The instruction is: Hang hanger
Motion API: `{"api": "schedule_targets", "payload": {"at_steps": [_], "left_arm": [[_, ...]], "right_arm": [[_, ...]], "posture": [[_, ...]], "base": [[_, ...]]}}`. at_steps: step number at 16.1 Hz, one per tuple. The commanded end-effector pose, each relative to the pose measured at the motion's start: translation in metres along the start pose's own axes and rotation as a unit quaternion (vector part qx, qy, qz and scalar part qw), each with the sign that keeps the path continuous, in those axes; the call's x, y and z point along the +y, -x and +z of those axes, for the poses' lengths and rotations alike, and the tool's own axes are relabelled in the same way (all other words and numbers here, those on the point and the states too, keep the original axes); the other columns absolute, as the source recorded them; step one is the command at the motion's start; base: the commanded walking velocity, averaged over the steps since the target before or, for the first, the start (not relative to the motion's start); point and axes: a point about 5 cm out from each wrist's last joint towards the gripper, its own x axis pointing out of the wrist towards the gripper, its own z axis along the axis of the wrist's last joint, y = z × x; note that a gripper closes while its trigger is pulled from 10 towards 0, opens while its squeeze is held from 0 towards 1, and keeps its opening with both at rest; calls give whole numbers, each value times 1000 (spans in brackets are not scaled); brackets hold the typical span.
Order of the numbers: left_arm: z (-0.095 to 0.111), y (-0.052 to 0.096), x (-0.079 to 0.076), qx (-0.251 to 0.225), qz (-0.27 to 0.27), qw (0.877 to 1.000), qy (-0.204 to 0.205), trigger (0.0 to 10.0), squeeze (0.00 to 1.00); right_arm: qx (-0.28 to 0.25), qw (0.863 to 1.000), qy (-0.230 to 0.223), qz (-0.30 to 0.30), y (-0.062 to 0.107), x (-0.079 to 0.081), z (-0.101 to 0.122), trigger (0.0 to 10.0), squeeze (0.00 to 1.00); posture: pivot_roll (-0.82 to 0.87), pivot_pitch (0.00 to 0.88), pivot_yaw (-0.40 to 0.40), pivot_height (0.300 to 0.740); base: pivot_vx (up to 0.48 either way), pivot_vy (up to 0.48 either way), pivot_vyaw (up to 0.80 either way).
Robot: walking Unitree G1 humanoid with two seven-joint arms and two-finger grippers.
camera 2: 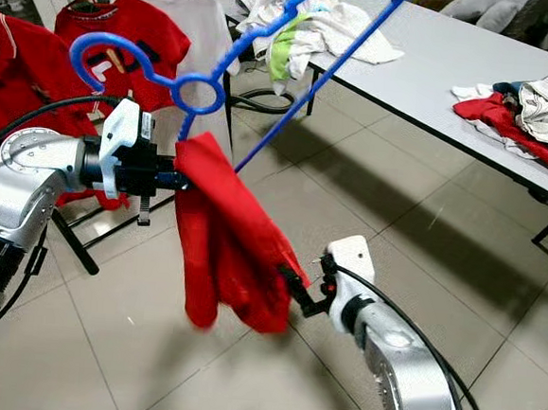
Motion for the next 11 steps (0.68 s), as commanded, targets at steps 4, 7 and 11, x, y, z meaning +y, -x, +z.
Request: {"api": "schedule_targets", "payload": {"at_steps": [4, 7, 11], "left_arm": [[24, 4, 10, -37, 6, 999, -17, 0, 0], [26, 7, 11, -44, -5, 999, -10, 0, 0], [24, 9, 9, -40, -21, 999, 0, 0, 0]], "right_arm": [[4, 1000, 12, -6, 1, -1, -10, 10000, 0], [-17, 999, 42, -2, 6, -9, -12, 10000, 0], [-34, 998, 52, -4, 10, -22, -10, 10000, 0]], "posture": [[-55, 73, 67, 740], [-52, 83, 66, 740], [-48, 87, 66, 740]], "base": [[0, 0, 0], [0, 0, 0], [0, 0, 0]]}}
